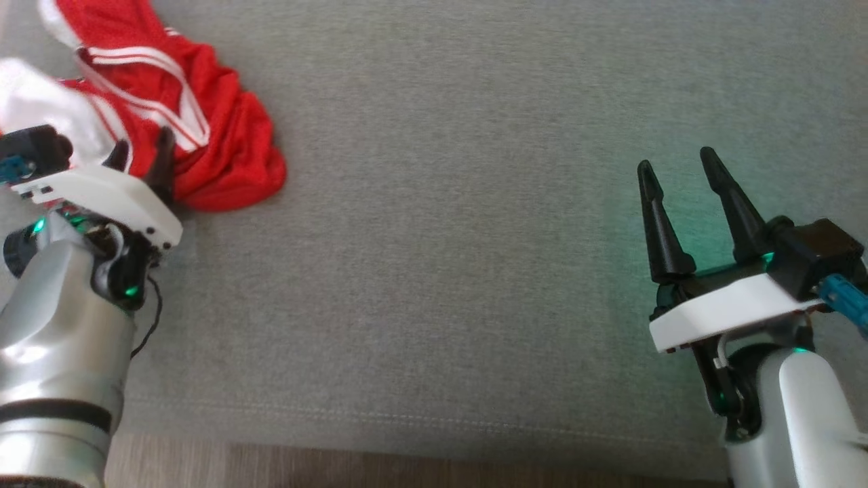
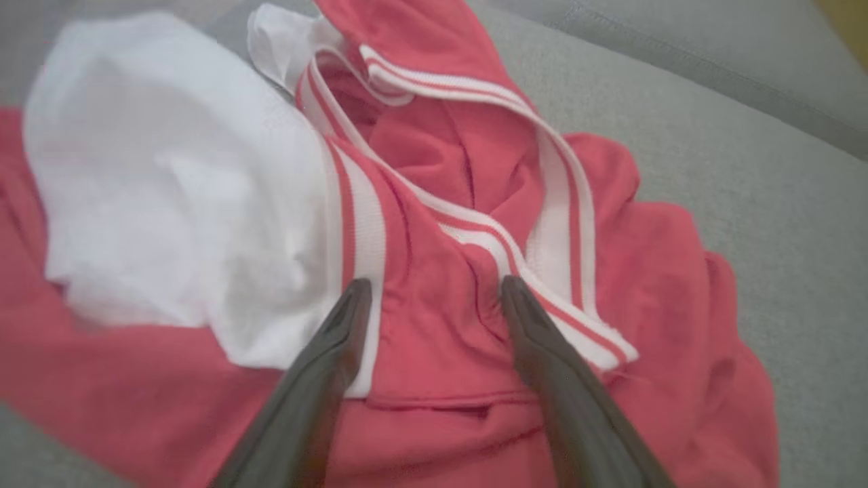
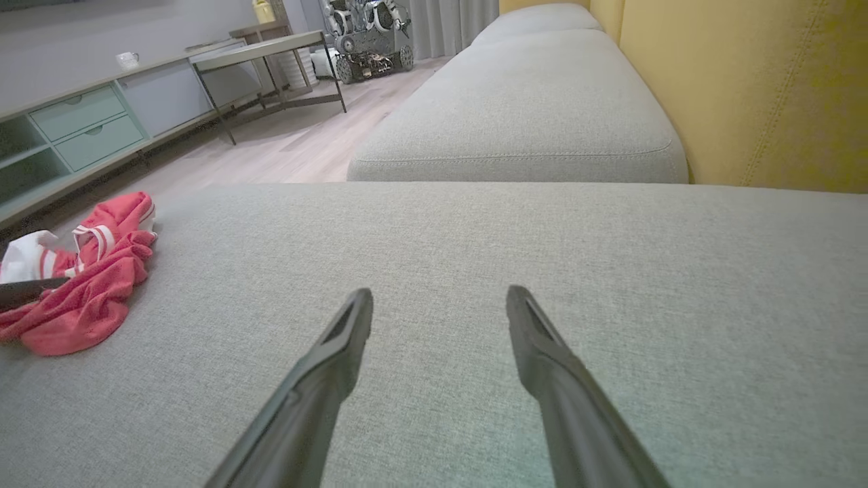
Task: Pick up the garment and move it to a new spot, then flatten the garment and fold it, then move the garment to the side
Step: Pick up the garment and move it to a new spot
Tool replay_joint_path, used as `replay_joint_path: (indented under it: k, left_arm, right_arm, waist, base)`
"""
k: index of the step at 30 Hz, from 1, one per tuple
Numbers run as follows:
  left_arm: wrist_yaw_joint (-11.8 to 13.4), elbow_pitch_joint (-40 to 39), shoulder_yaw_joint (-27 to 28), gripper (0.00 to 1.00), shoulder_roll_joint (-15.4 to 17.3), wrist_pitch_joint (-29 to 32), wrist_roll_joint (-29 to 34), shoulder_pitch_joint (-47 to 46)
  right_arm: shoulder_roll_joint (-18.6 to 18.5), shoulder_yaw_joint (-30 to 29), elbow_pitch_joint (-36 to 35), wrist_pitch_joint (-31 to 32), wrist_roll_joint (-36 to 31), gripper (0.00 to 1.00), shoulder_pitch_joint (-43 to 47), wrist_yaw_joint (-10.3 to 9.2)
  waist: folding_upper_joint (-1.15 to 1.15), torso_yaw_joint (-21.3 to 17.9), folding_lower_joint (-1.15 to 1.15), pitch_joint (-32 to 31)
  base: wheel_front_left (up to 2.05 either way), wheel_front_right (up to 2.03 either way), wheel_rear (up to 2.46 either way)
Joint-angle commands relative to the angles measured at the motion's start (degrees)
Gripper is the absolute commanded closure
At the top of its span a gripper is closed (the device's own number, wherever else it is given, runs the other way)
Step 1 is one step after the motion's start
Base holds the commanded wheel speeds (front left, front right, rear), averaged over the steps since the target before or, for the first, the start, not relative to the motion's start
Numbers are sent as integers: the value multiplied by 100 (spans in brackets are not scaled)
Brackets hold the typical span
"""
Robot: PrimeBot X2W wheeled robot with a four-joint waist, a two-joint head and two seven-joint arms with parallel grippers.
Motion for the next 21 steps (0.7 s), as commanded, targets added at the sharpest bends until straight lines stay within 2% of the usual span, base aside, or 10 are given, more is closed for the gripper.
replay_joint_path:
  k: [1,6,7,8,9,12,17,21]
  left_arm:
    - [-19,-53,199,0,259,35,-39,-219]
    - [-166,686,146,0,206,405,-264,-442]
    - [-183,788,124,14,213,453,-290,-467]
    - [-197,870,108,75,229,464,-314,-484]
    - [-207,936,110,100,243,445,-353,-494]
    - [-222,1055,55,100,324,228,-364,-487]
    - [-228,1031,-90,100,538,-642,-152,-402]
    - [-86,756,-105,100,657,-1125,63,-271]
  right_arm:
    - [-10,152,-175,-58,39,0,-146,37]
    - [-10,166,-63,-162,146,0,-156,37]
    - [-10,166,-42,-182,164,0,-156,37]
    - [-10,170,-26,-197,191,0,-151,37]
    - [-10,170,-16,-210,223,0,-140,37]
    - [-10,144,35,-260,272,0,-112,37]
    - [-10,77,99,-353,324,0,-12,37]
    - [-10,3,134,-392,340,0,120,37]
  waist:
    - [0,-72,-1,1]
    - [0,-221,-1,-51]
    - [0,-248,-1,-66]
    - [0,-277,-1,-84]
    - [0,-300,-1,-101]
    - [0,-360,-1,-168]
    - [0,-414,-1,-359]
    - [0,-399,-1,-607]
  base:
    - [0,0,0]
    - [0,0,0]
    - [0,0,0]
    - [0,0,0]
    - [0,0,0]
    - [0,0,0]
    - [0,0,0]
    - [0,0,0]
